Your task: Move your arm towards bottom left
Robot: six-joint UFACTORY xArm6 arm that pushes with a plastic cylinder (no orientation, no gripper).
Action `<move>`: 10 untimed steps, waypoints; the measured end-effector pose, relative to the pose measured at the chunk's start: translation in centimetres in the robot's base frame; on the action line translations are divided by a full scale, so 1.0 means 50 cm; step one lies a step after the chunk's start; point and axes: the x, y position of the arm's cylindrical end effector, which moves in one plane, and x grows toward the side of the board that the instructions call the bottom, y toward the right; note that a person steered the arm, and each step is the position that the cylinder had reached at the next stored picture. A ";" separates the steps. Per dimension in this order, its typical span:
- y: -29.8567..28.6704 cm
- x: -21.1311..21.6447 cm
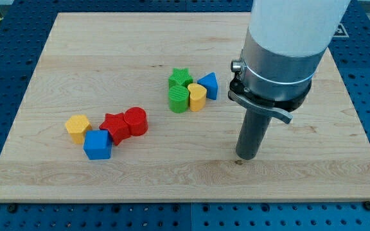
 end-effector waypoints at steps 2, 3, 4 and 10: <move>-0.205 0.013; -0.297 0.000; -0.305 0.054; -0.670 0.099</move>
